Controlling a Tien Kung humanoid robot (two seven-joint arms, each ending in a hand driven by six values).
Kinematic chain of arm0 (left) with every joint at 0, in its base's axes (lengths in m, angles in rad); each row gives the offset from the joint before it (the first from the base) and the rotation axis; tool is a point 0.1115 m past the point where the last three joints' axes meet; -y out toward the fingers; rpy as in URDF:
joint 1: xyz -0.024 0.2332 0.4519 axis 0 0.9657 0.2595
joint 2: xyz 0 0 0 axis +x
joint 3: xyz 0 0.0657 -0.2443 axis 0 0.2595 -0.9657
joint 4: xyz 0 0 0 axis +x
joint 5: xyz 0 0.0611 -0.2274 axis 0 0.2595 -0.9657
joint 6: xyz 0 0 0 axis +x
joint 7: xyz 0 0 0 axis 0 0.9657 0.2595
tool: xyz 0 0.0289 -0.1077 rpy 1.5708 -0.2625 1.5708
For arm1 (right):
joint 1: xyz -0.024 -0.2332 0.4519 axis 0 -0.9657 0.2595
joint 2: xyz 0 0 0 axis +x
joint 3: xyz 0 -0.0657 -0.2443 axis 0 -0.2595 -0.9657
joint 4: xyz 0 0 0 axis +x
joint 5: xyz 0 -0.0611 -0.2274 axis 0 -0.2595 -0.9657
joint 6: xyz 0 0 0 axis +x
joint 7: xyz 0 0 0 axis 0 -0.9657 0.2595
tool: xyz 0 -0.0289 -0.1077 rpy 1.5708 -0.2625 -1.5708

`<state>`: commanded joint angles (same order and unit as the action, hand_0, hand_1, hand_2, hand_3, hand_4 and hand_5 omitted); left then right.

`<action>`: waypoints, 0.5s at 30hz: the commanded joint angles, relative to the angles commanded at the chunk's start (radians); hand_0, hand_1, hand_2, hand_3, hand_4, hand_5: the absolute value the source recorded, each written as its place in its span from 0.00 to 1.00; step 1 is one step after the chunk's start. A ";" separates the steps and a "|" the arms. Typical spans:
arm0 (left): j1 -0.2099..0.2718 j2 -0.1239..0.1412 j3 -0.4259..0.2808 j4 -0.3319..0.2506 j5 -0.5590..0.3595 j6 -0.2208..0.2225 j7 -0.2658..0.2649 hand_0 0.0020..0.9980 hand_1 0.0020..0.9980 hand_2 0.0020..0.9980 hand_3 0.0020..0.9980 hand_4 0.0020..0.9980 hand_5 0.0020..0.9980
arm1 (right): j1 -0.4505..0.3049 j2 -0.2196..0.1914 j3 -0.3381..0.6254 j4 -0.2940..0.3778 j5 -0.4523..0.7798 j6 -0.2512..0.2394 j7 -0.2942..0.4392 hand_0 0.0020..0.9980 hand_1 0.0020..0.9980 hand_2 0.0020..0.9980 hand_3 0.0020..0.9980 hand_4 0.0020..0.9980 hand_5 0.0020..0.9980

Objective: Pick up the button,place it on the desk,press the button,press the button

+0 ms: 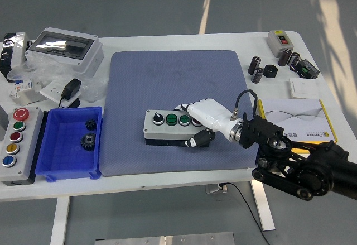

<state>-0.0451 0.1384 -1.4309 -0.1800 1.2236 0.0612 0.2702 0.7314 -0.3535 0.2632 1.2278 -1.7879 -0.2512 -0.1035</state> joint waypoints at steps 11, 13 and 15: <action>0.000 0.001 -0.002 0.000 0.002 -0.001 0.001 0.63 0.58 0.55 0.61 0.64 0.20 | -0.001 -0.008 -0.001 -0.002 0.019 -0.007 0.010 0.88 0.84 0.84 0.87 0.49 0.04; 0.000 0.001 -0.001 0.000 0.002 -0.001 0.001 0.63 0.58 0.55 0.61 0.64 0.20 | -0.001 -0.011 -0.001 0.002 0.032 -0.005 0.013 0.90 0.87 0.86 0.91 0.52 0.04; 0.000 0.001 -0.001 0.000 0.003 -0.001 0.002 0.63 0.58 0.55 0.61 0.64 0.20 | -0.002 -0.013 0.000 0.006 0.052 -0.001 0.016 0.90 0.87 0.86 0.91 0.52 0.04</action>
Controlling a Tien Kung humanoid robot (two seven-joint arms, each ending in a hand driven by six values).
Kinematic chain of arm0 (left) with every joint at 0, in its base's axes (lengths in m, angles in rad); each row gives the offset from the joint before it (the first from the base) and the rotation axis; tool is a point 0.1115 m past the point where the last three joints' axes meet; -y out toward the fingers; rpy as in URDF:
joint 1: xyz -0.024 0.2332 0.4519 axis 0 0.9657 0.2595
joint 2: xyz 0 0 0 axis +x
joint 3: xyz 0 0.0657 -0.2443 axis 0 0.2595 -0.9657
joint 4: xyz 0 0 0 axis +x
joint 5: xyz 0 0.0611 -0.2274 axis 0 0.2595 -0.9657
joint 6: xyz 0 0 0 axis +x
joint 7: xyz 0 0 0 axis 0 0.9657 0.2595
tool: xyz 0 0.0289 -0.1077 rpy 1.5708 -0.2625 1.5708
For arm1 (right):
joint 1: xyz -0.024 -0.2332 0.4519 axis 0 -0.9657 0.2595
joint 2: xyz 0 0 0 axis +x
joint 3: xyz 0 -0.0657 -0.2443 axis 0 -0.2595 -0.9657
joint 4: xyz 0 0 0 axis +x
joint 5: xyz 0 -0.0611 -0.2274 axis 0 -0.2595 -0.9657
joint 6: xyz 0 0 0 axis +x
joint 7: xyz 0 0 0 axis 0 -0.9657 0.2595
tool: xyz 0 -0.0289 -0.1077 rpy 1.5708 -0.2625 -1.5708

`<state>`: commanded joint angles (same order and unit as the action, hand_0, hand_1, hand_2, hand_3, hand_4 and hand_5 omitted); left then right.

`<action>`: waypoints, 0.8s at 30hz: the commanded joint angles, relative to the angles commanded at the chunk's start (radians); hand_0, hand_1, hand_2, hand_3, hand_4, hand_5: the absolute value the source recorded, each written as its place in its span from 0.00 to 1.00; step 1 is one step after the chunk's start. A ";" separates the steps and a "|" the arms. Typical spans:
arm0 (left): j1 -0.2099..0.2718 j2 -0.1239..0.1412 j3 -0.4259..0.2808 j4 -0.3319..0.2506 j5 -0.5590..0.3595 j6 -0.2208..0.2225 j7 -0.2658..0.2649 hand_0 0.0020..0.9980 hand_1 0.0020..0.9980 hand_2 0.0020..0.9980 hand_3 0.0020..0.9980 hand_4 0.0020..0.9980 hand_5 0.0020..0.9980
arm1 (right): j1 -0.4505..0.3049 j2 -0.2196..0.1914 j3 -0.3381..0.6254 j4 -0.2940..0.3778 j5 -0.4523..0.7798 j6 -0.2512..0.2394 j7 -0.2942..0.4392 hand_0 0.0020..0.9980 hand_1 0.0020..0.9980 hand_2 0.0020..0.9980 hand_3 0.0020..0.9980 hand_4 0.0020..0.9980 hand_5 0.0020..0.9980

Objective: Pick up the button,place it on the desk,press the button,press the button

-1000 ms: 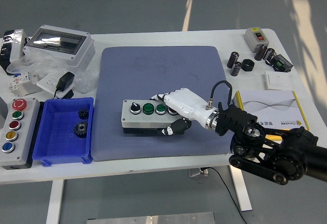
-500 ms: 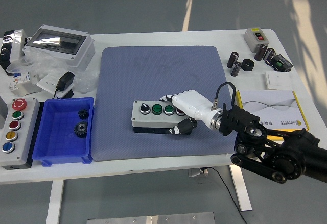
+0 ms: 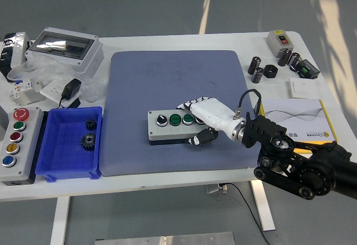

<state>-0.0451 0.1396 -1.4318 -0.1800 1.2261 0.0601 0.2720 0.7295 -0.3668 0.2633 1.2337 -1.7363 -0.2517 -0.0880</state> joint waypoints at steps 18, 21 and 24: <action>0.001 0.000 -0.005 0.000 0.006 -0.006 -0.002 0.63 0.57 0.54 0.61 0.63 0.20 | -0.004 -0.008 0.032 0.037 0.176 0.066 0.011 0.91 0.88 0.87 0.95 0.58 0.05; 0.001 -0.001 -0.004 0.000 0.006 -0.008 -0.002 0.63 0.57 0.54 0.61 0.63 0.20 | -0.004 -0.009 0.033 0.037 0.172 0.064 0.008 0.91 0.88 0.87 0.95 0.58 0.05; 0.001 -0.001 -0.005 0.000 0.008 -0.010 -0.004 0.63 0.57 0.54 0.61 0.62 0.20 | -0.004 -0.009 0.032 0.036 0.170 0.065 0.004 0.93 0.90 0.91 1.00 0.61 0.05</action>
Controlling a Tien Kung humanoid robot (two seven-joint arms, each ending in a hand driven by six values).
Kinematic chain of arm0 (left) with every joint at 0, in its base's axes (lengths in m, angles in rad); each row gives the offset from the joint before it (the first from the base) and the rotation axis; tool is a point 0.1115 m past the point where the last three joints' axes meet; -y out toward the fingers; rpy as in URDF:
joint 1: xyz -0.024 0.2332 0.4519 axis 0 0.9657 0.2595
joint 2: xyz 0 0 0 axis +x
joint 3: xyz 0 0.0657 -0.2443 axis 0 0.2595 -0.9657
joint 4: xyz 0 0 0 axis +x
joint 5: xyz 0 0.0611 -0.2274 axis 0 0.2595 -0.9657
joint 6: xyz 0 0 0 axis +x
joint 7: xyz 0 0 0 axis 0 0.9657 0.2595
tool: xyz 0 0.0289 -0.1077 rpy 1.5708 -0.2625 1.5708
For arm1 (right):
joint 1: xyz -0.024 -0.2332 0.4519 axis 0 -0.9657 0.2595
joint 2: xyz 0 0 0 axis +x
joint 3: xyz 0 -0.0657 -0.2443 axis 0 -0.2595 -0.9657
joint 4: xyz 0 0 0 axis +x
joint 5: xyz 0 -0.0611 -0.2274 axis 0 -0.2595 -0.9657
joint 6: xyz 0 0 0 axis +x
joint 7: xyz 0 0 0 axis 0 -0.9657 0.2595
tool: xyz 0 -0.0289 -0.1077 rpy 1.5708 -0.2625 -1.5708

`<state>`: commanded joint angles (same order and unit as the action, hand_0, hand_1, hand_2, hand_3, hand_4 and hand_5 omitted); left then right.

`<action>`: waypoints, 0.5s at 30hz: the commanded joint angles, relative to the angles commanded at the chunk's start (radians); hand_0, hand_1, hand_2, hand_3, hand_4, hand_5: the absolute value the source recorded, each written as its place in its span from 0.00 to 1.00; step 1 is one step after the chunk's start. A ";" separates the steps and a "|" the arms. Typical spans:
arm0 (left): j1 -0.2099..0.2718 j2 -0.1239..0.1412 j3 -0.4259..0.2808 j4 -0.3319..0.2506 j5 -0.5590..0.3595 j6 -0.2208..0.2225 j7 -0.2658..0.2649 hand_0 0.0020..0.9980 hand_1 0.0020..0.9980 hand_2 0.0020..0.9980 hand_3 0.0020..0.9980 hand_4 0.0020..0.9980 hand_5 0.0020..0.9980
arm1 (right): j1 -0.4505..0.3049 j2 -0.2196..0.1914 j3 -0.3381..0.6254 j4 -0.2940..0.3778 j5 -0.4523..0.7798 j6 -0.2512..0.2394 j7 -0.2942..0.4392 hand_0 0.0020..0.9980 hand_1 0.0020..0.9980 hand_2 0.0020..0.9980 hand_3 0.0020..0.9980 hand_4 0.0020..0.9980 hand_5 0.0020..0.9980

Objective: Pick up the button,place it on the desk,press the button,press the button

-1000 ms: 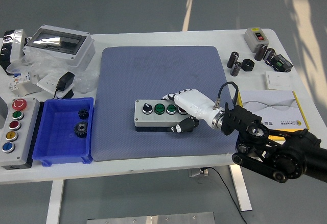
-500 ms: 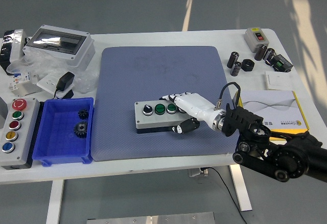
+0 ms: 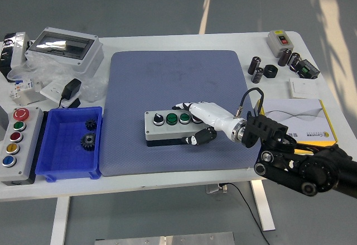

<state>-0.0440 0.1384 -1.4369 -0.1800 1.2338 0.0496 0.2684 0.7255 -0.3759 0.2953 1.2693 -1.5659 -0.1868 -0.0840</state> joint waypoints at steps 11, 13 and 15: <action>0.003 -0.001 -0.006 0.000 0.004 -0.010 -0.004 0.63 0.57 0.54 0.60 0.62 0.19 | 0.003 -0.022 0.009 0.032 -0.001 0.023 -0.008 0.97 0.96 0.99 1.00 0.66 0.05; 0.004 -0.001 -0.006 0.000 0.005 -0.012 -0.005 0.63 0.57 0.54 0.60 0.62 0.19 | 0.003 -0.030 0.010 0.040 0.004 0.029 -0.007 0.97 0.96 0.99 1.00 0.66 0.05; 0.004 -0.001 -0.006 0.000 0.004 -0.015 -0.006 0.63 0.57 0.54 0.60 0.62 0.19 | 0.004 -0.036 0.011 0.047 0.005 0.032 -0.007 0.97 0.96 0.99 1.00 0.66 0.05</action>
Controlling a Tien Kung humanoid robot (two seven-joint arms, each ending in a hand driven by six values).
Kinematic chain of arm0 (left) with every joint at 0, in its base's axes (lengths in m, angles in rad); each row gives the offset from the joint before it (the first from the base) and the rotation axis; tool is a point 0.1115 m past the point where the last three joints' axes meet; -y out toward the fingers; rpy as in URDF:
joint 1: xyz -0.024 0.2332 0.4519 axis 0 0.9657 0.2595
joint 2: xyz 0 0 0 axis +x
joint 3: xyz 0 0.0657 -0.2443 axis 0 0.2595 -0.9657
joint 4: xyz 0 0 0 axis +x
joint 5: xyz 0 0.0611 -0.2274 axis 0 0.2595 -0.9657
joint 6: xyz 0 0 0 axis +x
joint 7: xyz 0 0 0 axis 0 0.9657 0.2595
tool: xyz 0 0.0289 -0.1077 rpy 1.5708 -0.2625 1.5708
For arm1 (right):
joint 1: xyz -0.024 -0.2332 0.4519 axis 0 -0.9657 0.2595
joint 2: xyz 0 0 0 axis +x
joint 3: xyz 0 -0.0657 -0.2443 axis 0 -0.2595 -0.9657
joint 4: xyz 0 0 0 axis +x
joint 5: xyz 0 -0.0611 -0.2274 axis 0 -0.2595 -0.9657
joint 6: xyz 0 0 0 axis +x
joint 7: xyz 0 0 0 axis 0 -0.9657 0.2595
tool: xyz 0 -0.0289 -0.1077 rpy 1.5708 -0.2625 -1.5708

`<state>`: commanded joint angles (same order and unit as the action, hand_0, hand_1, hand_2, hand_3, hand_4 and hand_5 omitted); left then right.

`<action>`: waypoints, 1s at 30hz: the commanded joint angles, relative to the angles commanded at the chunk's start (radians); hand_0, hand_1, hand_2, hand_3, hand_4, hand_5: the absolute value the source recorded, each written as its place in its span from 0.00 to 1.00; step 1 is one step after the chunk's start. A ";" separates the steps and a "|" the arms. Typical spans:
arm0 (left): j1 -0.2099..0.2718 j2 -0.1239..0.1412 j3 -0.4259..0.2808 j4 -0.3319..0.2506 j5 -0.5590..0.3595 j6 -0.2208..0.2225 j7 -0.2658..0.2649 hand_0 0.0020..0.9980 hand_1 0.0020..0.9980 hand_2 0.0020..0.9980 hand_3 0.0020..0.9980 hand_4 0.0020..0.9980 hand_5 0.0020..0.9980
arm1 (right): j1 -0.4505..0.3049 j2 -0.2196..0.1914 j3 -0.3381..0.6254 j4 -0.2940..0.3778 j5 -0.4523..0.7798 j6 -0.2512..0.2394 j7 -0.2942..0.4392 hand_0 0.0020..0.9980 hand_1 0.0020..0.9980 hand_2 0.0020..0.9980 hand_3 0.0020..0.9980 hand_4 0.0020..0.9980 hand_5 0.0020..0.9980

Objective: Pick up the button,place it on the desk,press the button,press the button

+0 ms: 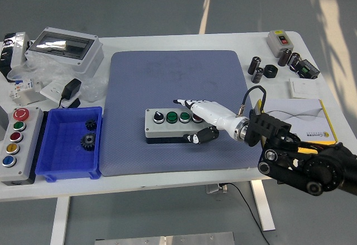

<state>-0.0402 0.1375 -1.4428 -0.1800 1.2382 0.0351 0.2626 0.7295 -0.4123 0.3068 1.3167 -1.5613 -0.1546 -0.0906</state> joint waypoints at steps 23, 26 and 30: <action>0.004 -0.006 -0.007 0.000 0.006 -0.001 0.000 0.63 0.56 0.54 0.60 0.59 0.16 | -0.038 -0.245 0.272 0.388 -0.082 0.173 -0.278 1.00 0.98 1.00 1.00 0.72 0.07; 0.003 -0.006 -0.008 0.000 0.007 -0.002 0.000 0.63 0.56 0.54 0.60 0.59 0.16 | -0.029 -0.243 0.291 0.404 -0.006 0.274 -0.343 0.77 0.87 0.88 0.98 0.64 0.08; 0.002 -0.006 -0.008 0.000 0.009 -0.003 0.000 0.63 0.56 0.54 0.60 0.59 0.16 | -0.014 -0.231 0.290 0.407 0.063 0.375 -0.382 0.77 0.87 0.88 0.98 0.64 0.08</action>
<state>-0.0381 0.1310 -1.4507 -0.1800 1.2469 0.0325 0.2627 0.7152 -0.6435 0.5969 1.7237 -1.4987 0.2205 -0.4729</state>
